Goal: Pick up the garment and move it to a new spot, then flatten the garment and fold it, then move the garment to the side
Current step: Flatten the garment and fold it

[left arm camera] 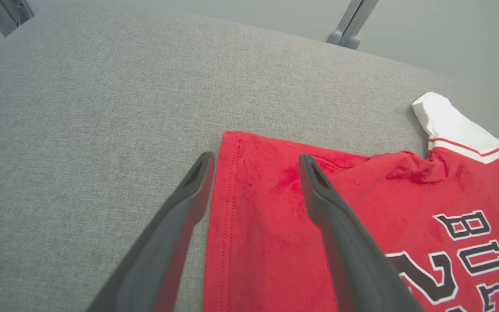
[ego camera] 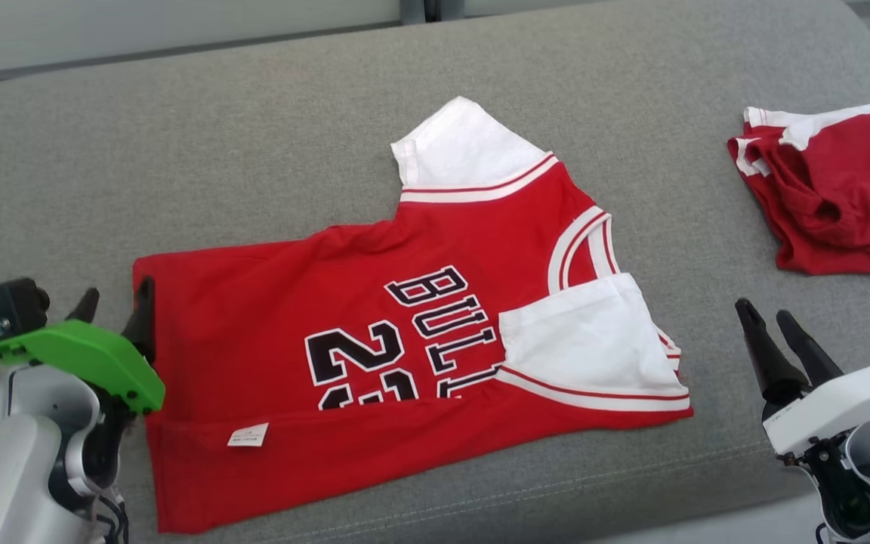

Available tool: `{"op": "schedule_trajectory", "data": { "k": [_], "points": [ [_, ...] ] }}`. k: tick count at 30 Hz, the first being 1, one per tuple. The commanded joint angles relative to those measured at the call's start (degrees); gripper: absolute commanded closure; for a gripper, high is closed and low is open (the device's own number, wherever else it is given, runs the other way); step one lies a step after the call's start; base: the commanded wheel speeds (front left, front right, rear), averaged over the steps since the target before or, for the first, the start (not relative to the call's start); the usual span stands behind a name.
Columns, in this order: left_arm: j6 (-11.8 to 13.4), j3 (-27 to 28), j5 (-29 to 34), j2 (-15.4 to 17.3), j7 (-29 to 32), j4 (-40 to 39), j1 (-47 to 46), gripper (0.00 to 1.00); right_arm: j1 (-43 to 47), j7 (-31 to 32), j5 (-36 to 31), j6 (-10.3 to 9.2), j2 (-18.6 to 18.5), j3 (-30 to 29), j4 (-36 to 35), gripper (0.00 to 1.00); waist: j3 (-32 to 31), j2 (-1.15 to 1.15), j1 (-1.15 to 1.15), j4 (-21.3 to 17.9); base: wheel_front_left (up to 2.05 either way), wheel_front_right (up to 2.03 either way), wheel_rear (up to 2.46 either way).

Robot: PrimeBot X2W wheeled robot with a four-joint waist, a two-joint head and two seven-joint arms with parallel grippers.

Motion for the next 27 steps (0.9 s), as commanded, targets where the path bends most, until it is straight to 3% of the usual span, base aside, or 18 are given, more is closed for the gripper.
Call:
{"op": "schedule_trajectory", "data": {
  "k": [1, 13, 21, 22, 23, 24, 25, 27],
  "points": [
    [0.2, -0.2, 1.0, 0.7, 0.5, 0.8, -2.1, 0.00, -1.0, 0.4, -0.2, -0.01, 0.0, 0.1, -0.9, 0.00, 3.7, 0.00, 0.00, -2.3, 0.00, 0.00, 0.00],
    [1.6, -2.1, 4.3, 2.0, 4.3, 12.0, -13.2, 0.00, -5.4, 1.4, 0.7, 0.00, -0.2, 3.6, -4.7, 0.00, 11.0, 0.00, 0.00, -4.5, 0.00, 0.00, 0.00],
    [0.3, -3.8, 5.2, 2.5, 6.2, 15.9, -16.0, 0.00, -6.8, 1.3, 1.0, 0.00, -1.2, 4.9, -4.8, 0.00, 11.9, 0.00, 0.00, -4.2, 0.00, 0.00, 0.00],
    [0.2, -4.1, 5.3, 2.5, 6.4, 16.2, -16.2, 0.12, -7.1, 1.3, 1.0, 0.00, -1.3, 5.0, -4.8, 0.00, 11.9, 0.00, 0.00, -4.1, 0.00, 0.00, 0.00],
    [0.1, -4.3, 5.3, 2.4, 6.4, 16.3, -16.4, 0.51, -7.2, 1.5, 0.9, 0.00, -1.5, 5.2, -4.9, 0.00, 11.9, 0.00, 0.00, -4.0, 0.00, 0.00, 0.00],
    [-0.1, -4.4, 5.4, 2.3, 6.4, 16.4, -16.6, 0.69, -7.5, 1.6, 0.8, 0.00, -1.8, 5.4, -5.0, 0.00, 11.9, 0.00, 0.00, -3.9, 0.00, 0.00, 0.00],
    [-0.2, -4.7, 5.5, 2.1, 6.5, 16.3, -16.8, 1.00, -8.0, 1.8, 0.6, -0.01, -2.1, 5.4, -5.1, 0.00, 11.9, 0.00, 0.00, -3.6, 0.00, 0.00, 0.00],
    [-0.6, -5.3, 5.9, 2.0, 6.2, 15.8, -17.1, 1.00, -9.4, 2.3, -0.1, 0.00, -2.8, 5.4, -5.2, 0.00, 12.0, 0.00, 0.00, -3.1, 0.00, 0.00, 0.00]
  ]
}}
